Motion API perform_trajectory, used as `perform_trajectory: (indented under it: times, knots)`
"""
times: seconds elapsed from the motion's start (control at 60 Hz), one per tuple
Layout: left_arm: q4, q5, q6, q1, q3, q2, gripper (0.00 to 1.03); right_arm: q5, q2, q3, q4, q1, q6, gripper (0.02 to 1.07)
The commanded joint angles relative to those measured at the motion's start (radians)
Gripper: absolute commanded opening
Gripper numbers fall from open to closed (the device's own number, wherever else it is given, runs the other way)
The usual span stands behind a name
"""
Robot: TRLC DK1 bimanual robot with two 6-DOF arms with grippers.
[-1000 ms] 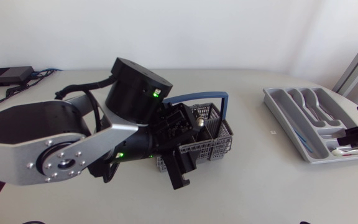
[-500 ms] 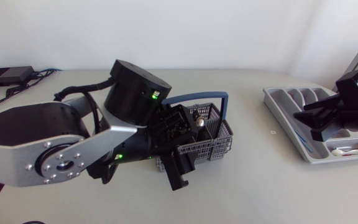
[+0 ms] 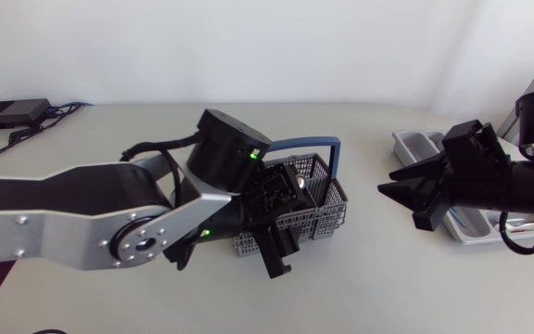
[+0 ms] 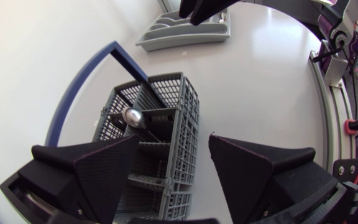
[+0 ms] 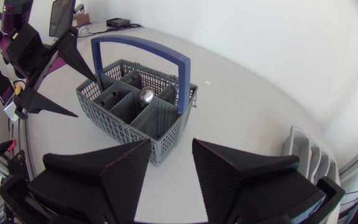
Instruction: Sort the cutlery from the basket into the organizer compartments.
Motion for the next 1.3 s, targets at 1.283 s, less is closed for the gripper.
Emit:
perform_trajectory:
  times: [1.283]
  knots:
    - [0.35,-0.276,-0.295,-0.008,0.075,0.335,0.74,-0.056,-0.133,-0.108,0.034,-0.021,0.03,0.53]
